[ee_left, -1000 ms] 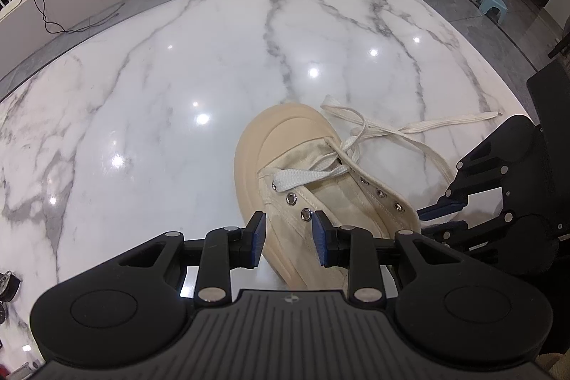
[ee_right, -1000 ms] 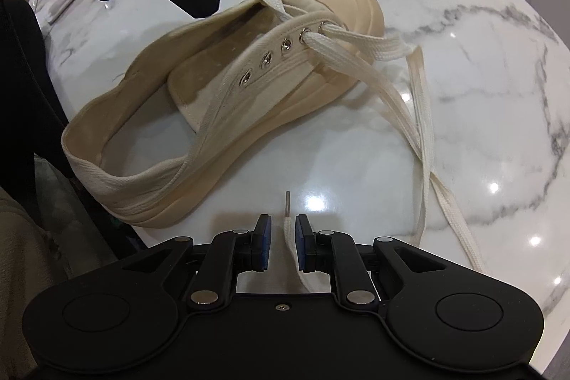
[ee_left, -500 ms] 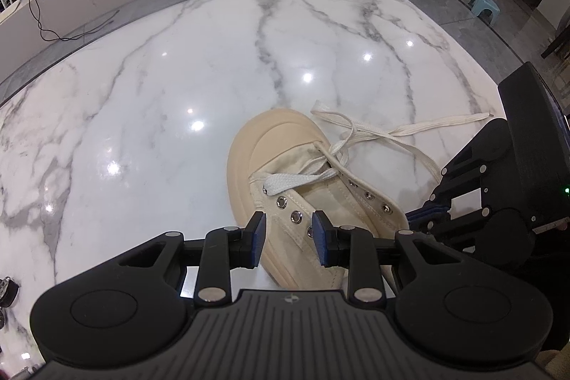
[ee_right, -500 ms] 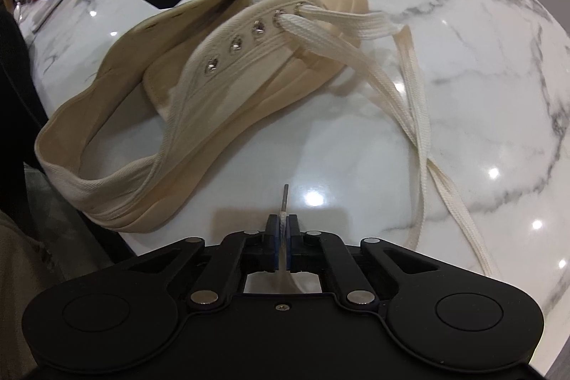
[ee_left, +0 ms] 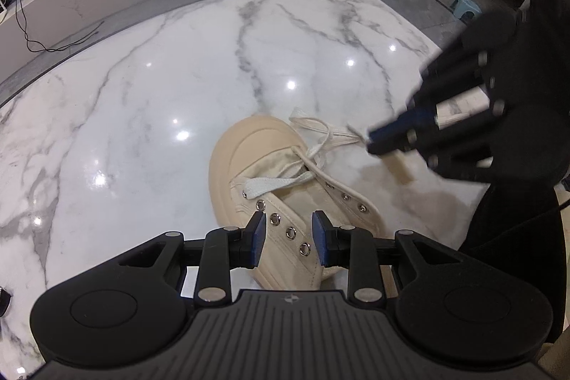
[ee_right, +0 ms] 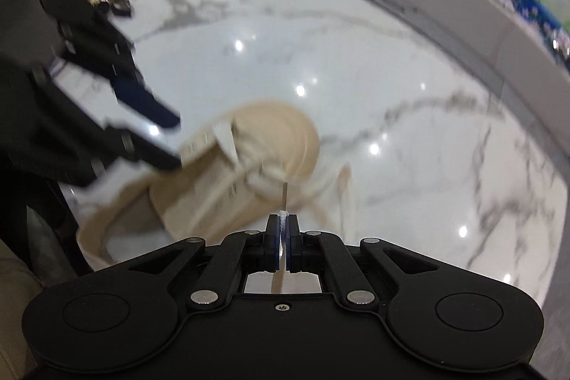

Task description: Lace up shoes with both hands

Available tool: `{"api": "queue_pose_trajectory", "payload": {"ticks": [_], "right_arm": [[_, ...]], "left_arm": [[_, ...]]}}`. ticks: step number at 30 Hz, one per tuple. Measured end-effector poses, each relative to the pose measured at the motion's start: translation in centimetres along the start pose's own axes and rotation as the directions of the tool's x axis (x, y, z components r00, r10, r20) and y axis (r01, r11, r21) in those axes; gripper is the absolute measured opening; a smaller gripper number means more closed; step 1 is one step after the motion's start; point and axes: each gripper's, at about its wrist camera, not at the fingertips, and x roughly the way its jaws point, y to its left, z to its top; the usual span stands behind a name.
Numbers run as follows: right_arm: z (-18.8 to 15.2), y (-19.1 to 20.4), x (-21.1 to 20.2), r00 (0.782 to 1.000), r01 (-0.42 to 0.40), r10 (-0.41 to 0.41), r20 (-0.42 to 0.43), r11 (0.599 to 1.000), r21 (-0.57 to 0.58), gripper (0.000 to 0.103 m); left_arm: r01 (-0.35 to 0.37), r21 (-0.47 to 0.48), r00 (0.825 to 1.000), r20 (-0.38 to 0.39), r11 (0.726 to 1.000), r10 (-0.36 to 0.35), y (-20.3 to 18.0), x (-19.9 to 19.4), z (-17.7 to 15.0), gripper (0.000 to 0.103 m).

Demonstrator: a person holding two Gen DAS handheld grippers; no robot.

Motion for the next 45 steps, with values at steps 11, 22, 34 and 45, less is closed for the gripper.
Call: {"api": "queue_pose_trajectory", "payload": {"ticks": [11,22,34,45], "right_arm": [[4.5,2.3,-1.4,0.995,-0.069,0.076,0.063,0.992,-0.106,0.002],[3.9,3.2,-1.4,0.992,-0.118,0.123,0.03,0.984,-0.133,0.002],[3.3,2.8,0.2,0.995,-0.097,0.097,-0.005,0.991,-0.087,0.002],[3.0,2.8,0.0,0.994,-0.105,0.106,0.007,0.992,-0.071,0.002]], "left_arm": [[-0.026,-0.013,0.999,-0.021,1.0,0.026,1.0,0.2,-0.2,0.023],[-0.053,-0.017,0.998,-0.022,0.998,0.053,1.7,-0.2,-0.4,0.022],[-0.009,0.063,1.0,0.011,0.998,0.008,-0.6,-0.8,0.0,0.026],[0.008,0.038,1.0,-0.025,0.999,-0.007,-0.4,0.2,-0.1,0.027]]}}
